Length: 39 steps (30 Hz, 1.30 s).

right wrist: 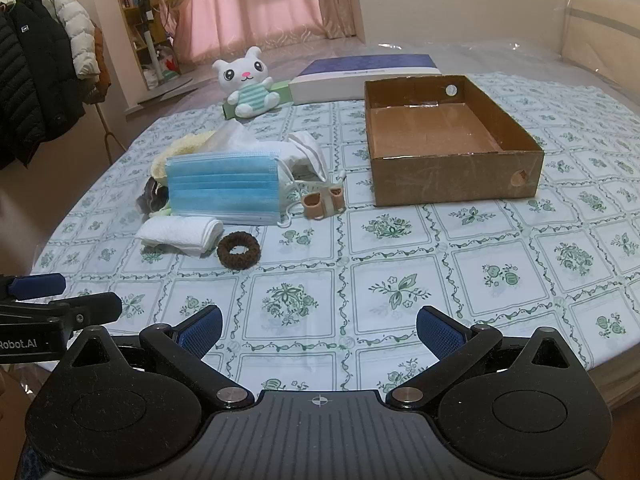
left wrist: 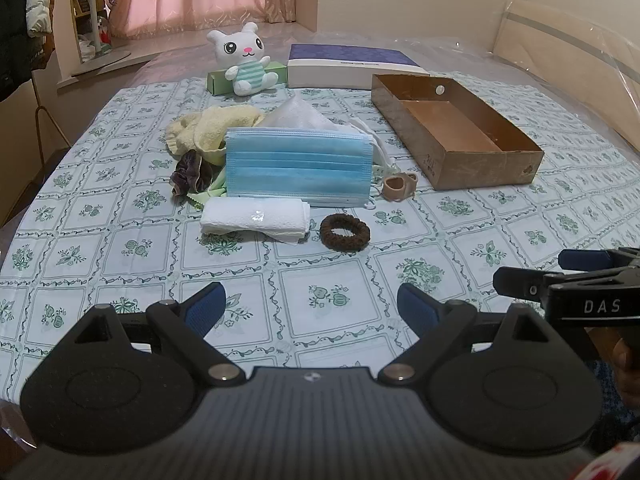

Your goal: Organize soft objects

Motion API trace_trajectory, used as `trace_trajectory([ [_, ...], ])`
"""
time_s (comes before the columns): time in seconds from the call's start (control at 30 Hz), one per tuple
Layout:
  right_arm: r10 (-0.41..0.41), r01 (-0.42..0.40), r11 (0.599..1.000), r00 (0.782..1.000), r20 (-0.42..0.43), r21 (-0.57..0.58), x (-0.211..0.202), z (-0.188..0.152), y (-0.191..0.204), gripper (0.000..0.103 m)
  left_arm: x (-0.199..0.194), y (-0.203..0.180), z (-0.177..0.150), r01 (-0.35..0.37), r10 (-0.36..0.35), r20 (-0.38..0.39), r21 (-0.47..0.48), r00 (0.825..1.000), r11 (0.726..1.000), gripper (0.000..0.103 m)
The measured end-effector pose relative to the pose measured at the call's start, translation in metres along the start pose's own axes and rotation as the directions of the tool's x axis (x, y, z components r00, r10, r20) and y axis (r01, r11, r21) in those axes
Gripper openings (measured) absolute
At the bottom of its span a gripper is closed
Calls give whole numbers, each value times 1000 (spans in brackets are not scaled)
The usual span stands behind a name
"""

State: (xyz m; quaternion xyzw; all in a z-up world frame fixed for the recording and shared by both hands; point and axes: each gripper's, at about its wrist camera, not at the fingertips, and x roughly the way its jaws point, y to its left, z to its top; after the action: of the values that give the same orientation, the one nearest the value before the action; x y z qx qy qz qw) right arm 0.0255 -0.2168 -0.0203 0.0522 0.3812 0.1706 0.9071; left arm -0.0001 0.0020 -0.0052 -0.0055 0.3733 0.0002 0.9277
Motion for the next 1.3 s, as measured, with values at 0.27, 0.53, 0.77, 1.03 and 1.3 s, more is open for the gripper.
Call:
trace_trajectory([
  [0.27,1,-1,1000,1000,-1,0,3,-2,1,103,0,0,0,1,-1,-1,-1,1000,1000,92],
  [0.53,1,-1,1000,1000,-1,1,4,-2,0,103,0,0,0,0,0,-3,-2,1000,1000,92],
  [0.77,2,-2,1000,1000,-1,1,4,-1,0,103,0,0,1,1,-1,-4,-2,1000,1000,92],
  [1.03,2,-2,1000,1000,-2,2,6,-2,0,103,0,0,0,2,-2,-4,-2,1000,1000,92],
  [1.3,2,-2,1000,1000,-1,2,6,-2,1,103,0,0,1,3,-3,-5,-3,1000,1000,92],
])
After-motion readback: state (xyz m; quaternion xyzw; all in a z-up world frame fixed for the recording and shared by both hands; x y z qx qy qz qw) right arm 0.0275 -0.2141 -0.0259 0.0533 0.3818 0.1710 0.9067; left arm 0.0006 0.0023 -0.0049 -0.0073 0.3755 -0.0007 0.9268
